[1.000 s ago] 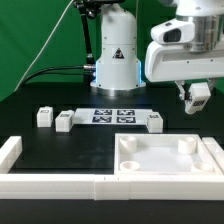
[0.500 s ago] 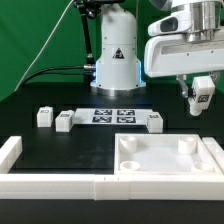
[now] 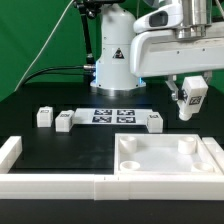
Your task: Assemble one leg
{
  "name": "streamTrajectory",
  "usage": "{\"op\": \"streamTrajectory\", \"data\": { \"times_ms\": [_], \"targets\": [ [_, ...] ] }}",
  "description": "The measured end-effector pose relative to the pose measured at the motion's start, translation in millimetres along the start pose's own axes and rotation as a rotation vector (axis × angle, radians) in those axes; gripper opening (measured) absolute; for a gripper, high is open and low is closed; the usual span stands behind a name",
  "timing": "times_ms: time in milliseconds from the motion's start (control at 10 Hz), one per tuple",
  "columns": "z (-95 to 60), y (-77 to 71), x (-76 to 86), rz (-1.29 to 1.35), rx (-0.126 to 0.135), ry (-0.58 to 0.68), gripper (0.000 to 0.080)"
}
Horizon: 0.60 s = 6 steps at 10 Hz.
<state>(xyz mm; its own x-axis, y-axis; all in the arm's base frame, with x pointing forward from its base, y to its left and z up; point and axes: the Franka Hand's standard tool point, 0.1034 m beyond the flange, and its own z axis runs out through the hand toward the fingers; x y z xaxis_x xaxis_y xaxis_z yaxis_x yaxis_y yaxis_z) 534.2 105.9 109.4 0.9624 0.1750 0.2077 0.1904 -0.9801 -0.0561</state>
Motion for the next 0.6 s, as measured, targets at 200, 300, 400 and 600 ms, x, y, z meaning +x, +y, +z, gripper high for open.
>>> {"op": "streamTrajectory", "data": {
  "times_ms": [200, 300, 400, 600],
  "targets": [
    [7.4, 18.2, 29.9, -0.057, 0.004, -0.004, 0.029],
    [8.1, 16.3, 29.7, -0.053, 0.004, -0.001, 0.029],
    [9.0, 16.1, 28.8, -0.054, 0.004, -0.003, 0.029],
    [9.2, 16.3, 28.7, -0.054, 0.004, -0.003, 0.029]
  ]
}}
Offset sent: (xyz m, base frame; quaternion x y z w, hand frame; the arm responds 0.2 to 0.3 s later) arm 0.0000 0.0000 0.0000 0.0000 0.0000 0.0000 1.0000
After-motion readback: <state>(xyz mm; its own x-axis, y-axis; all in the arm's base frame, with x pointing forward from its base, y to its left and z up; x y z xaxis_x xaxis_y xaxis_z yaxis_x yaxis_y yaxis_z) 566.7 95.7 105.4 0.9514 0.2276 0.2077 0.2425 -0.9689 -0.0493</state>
